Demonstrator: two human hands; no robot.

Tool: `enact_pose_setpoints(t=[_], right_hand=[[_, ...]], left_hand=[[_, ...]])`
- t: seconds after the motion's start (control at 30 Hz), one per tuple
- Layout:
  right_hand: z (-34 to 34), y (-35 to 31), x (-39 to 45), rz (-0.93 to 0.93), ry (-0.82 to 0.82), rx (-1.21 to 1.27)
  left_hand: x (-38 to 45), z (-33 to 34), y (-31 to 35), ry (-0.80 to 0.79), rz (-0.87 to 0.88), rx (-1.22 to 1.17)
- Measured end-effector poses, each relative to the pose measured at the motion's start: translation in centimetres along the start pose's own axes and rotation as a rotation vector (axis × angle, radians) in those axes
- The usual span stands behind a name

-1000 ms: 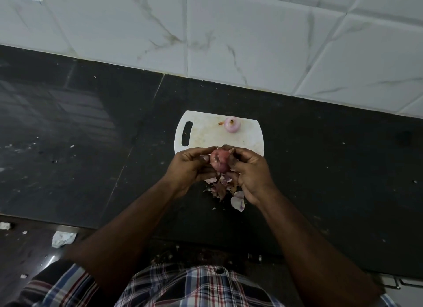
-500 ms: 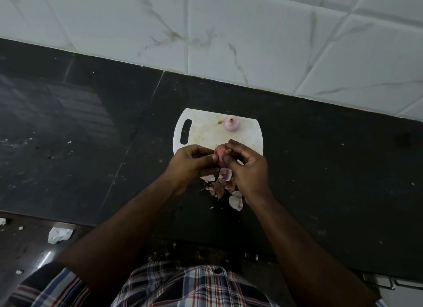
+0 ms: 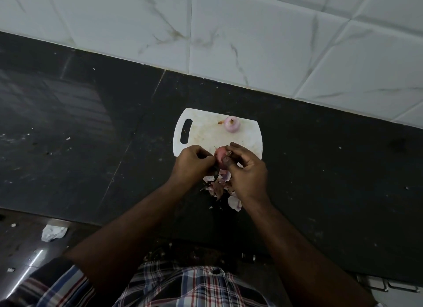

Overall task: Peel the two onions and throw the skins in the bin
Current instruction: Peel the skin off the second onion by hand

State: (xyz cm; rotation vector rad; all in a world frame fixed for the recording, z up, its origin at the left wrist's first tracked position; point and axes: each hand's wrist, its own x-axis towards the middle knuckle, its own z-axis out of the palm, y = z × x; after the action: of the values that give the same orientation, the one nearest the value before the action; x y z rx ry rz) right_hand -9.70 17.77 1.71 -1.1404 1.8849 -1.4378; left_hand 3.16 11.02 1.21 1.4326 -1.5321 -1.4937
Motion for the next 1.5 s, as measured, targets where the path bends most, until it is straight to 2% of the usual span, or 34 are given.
enact_pose_setpoints(t=[0.07, 0.13, 0.23, 0.5, 0.67, 0.83, 0.97, 1.07, 1.13, 1.23, 1.33, 1.5], right_hand=[[-0.1, 0.0, 0.2, 0.061, 0.017, 0.026], [-0.2, 0.1, 0.4, 0.066, 0.04, 0.017], [-0.4, 0.0, 0.3, 0.045, 0.025, 0.02], [-0.5, -0.8, -0.2, 0.065, -0.002, 0.088], [-0.3, -0.2, -0.1, 0.143, 0.064, 0.177], [-1.1, -0.5, 0.2, 0.197, 0.097, 0.354], [-1.9, -0.8, 0.4, 0.264, 0.051, 0.451], [-2.0, -0.5, 0.3, 0.283, 0.009, 0.436], [-2.0, -0.2, 0.2, 0.257, -0.006, 0.379], [-1.9, -0.1, 0.1, 0.198, -0.033, 0.266], [-1.6, -0.4, -0.2, 0.148, -0.071, 0.251], [-1.3, -0.8, -0.5, 0.079, -0.066, 0.162]], left_hand=[[0.1, 0.1, -0.2, -0.021, -0.045, -0.089], [0.0, 0.0, -0.1, -0.039, -0.132, -0.274], [-0.3, -0.2, 0.2, -0.148, -0.179, -0.452], [-0.4, -0.3, 0.2, -0.177, -0.121, -0.358], [-0.1, 0.1, -0.1, -0.201, -0.175, -0.301], [0.6, -0.2, -2.4, -0.103, -0.194, -0.027], [0.8, -0.6, -2.5, -0.131, -0.119, 0.132], [0.9, -1.0, -1.5, -0.132, -0.049, 0.186], [0.6, -1.1, -0.4, -0.107, -0.004, 0.067], [0.0, -1.1, 1.2, -0.205, -0.046, -0.262], [-0.2, -1.0, 1.7, -0.25, -0.046, -0.28], [0.1, -0.4, 1.1, -0.156, -0.038, -0.326]])
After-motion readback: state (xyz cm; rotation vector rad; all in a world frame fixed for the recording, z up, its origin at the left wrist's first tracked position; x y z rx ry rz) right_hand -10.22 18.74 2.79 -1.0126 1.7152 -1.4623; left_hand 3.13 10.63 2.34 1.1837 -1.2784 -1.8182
